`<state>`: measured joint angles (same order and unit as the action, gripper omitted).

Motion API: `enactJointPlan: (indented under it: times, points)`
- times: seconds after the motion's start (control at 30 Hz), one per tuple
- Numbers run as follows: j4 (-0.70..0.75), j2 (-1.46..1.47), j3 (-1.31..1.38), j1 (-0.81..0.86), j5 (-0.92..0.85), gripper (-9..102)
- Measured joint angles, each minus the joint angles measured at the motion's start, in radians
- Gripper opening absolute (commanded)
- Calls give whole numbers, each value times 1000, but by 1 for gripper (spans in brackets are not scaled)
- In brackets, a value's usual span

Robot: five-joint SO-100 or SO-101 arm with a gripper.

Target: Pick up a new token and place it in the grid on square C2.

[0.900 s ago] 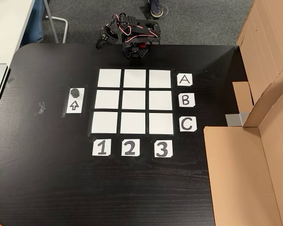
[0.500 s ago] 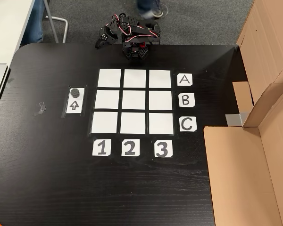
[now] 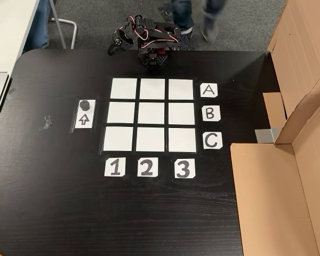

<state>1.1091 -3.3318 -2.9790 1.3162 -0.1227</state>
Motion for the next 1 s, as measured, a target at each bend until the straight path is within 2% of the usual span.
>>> enactJointPlan:
  times: [0.47,0.93,1.0]
  points:
    - [0,17,11,-3,0,2]
    - [26,407,334,-89,0,11]
    - [40,431,364,-104,0,16]
